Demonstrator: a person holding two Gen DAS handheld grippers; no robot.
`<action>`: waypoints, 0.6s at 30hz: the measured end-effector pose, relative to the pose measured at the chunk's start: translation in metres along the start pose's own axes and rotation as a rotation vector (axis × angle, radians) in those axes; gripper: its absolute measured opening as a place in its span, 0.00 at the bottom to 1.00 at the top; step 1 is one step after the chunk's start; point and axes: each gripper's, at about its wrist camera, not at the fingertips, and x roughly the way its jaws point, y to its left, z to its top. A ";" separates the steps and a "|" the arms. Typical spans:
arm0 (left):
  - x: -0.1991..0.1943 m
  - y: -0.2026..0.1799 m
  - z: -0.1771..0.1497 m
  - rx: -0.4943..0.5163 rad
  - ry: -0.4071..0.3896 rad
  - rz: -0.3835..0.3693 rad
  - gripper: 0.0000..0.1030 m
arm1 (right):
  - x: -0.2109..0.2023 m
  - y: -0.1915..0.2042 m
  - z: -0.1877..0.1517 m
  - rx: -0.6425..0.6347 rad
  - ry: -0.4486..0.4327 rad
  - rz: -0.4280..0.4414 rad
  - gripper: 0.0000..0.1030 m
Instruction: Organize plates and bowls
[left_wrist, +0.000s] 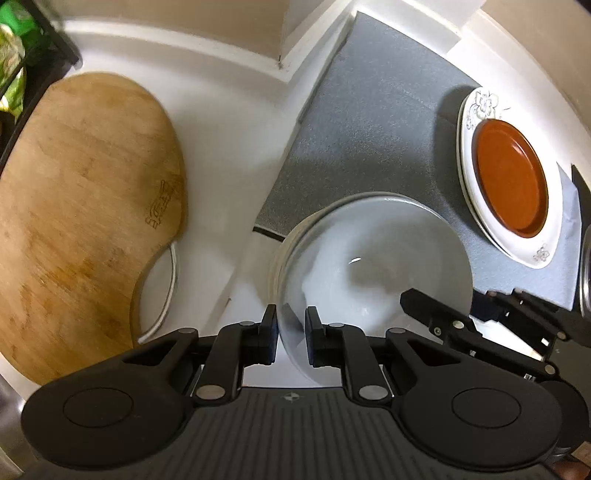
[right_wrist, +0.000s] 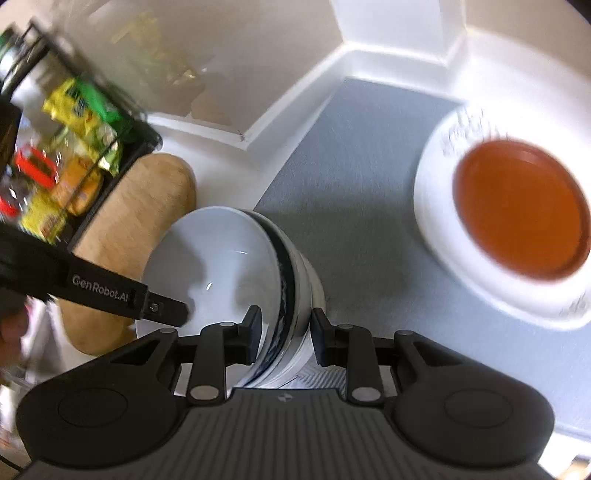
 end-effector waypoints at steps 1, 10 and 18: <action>0.001 0.000 -0.001 0.007 -0.012 0.001 0.15 | 0.000 0.001 -0.001 -0.014 -0.010 -0.013 0.34; -0.012 0.006 -0.007 0.035 -0.144 -0.018 0.16 | -0.021 -0.015 -0.002 0.096 -0.176 0.020 1.00; -0.033 0.012 0.012 0.131 -0.281 -0.056 0.09 | -0.018 -0.036 0.000 0.198 -0.264 0.097 0.34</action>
